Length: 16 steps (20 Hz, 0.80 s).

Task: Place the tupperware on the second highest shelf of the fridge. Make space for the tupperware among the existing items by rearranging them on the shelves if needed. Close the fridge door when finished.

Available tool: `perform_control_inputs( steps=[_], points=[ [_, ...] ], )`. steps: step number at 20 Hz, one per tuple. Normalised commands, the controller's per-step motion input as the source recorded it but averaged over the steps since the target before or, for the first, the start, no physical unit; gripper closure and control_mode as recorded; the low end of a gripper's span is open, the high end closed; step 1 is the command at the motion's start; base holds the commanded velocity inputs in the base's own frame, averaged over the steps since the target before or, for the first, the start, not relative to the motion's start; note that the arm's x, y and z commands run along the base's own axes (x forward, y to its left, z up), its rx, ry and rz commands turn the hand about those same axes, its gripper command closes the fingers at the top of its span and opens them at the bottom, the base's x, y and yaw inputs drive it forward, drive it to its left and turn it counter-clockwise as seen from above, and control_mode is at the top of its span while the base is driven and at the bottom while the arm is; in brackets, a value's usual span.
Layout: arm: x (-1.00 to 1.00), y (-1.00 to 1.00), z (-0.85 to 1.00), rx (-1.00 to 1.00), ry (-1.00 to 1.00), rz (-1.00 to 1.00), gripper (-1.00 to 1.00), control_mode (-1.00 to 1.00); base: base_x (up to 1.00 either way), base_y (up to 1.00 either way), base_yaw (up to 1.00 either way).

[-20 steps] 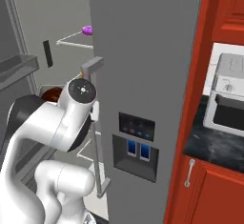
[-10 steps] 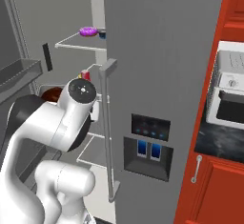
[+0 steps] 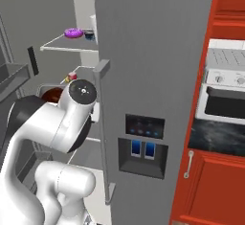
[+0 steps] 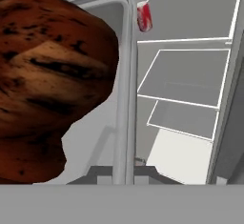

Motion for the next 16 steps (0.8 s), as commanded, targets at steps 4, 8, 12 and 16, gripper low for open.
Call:
perform_control_inputs(
  steps=[4, 8, 12, 16],
  points=[
    [0.0, 0.0, 0.0, 0.0, 0.0, 0.0, 1.0, 1.0, 0.38, 0.44, -0.2],
    [0.0, 0.0, 0.0, 0.0, 0.0, 0.0, 1.0, 1.0, 0.4, 0.44, -0.19],
    [0.12, 0.04, -0.02, 0.0, -0.02, -0.04, 1.0, -1.0, 0.33, 0.24, -0.13],
    [0.5, 0.1, -0.1, 0.0, -0.06, -0.12, 1.0, -1.0, 0.0, 0.0, 0.0]
  ],
)
